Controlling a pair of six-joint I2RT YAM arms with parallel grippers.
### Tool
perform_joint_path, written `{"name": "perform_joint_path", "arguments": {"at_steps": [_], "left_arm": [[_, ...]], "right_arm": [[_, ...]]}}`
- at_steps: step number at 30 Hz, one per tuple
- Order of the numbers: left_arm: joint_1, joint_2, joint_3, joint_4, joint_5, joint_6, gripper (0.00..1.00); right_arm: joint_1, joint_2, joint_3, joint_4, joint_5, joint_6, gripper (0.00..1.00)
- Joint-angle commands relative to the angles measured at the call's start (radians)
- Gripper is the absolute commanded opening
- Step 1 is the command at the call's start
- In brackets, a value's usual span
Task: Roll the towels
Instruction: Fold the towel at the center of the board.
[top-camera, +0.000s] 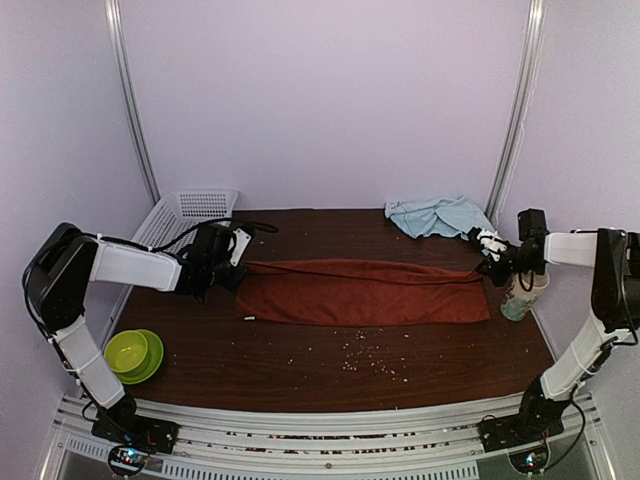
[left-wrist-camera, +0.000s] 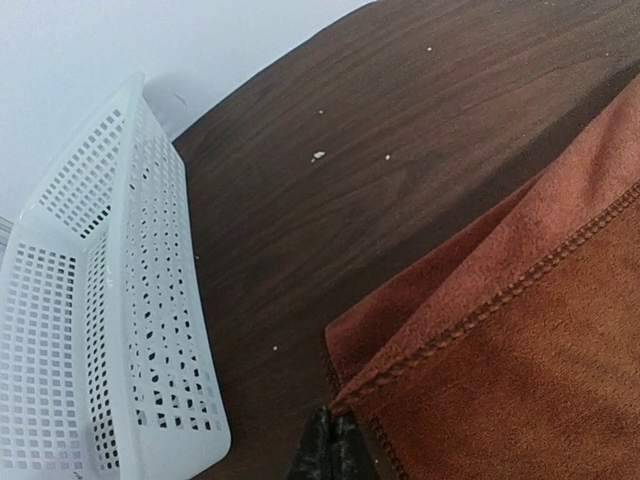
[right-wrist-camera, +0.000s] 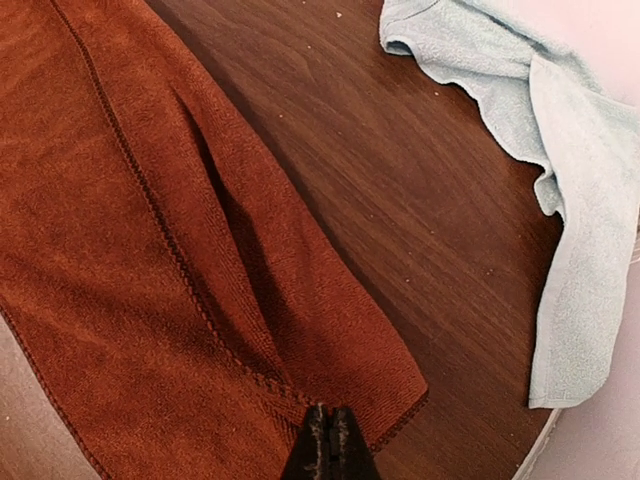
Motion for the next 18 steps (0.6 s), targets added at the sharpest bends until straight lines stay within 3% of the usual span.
{"name": "perform_joint_path", "arguments": {"at_steps": [1, 18], "left_arm": [[-0.002, -0.037, -0.015, 0.035, -0.015, -0.018, 0.0], [-0.002, -0.099, -0.053, 0.017, -0.008, -0.028, 0.0]], "right_arm": [[-0.03, -0.029, -0.001, -0.076, -0.073, -0.041, 0.0], [-0.073, -0.035, 0.052, -0.344, -0.203, -0.286, 0.0]]}}
